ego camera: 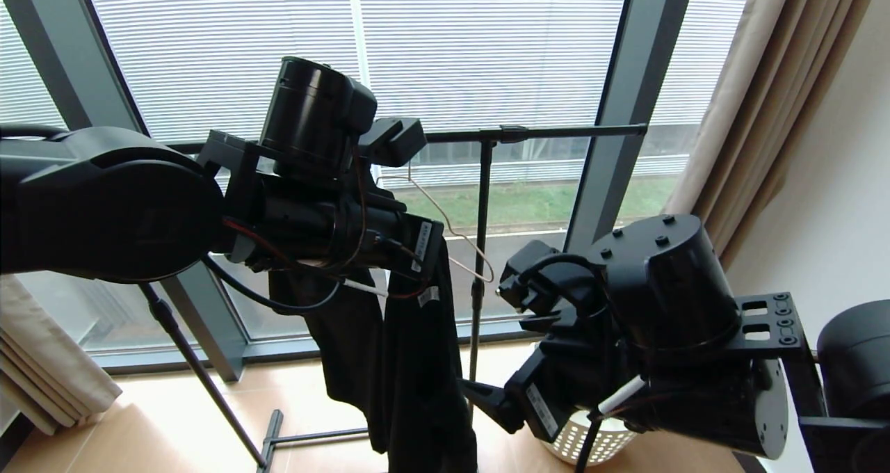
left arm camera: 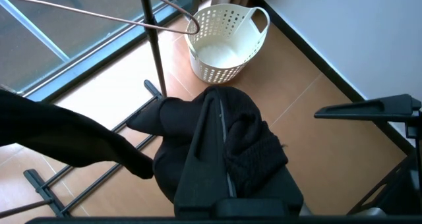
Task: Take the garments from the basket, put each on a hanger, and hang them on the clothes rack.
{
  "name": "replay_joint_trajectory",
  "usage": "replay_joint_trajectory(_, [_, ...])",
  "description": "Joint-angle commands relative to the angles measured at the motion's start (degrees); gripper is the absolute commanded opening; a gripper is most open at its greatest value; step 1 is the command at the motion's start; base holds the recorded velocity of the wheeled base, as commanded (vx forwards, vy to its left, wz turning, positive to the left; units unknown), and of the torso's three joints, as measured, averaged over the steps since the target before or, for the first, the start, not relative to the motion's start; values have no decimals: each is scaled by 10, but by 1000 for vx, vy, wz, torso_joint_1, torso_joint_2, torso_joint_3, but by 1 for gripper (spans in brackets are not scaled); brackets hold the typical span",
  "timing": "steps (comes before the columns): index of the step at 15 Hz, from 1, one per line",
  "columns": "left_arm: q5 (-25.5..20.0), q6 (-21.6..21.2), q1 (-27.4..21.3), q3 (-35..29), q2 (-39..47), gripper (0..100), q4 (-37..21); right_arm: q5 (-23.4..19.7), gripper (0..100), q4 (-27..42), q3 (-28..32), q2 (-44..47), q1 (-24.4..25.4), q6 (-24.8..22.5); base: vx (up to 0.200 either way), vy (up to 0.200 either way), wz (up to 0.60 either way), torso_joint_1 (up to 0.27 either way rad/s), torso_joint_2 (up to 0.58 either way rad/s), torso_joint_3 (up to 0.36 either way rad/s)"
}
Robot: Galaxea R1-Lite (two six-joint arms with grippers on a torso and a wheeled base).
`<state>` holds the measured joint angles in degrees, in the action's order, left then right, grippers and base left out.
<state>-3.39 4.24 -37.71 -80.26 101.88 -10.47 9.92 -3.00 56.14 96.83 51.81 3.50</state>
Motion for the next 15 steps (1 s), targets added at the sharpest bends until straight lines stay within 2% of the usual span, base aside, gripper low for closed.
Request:
replay_joint_trajectory(1, [0,-4,-1,0,-4,0,0,-3,100,-2,35,31,-14,-13,0,0,0,0,0,0])
replay_joint_trajectory(6, [0,-8,-1,7,-11,0,0,-3,100,-44,79,52,-14,-13,0,0,0,0,0,0])
replay_joint_trajectory(9, [0,-9,-3,8,-14,0,0,12,100,-41,106,75,-21,1,0,0,0,0,0,0])
replay_joint_trajectory(15, [0,-9,-4,13,-16,0,0,55,100,-39,95,102,-52,14,0,0,0,0,0,0])
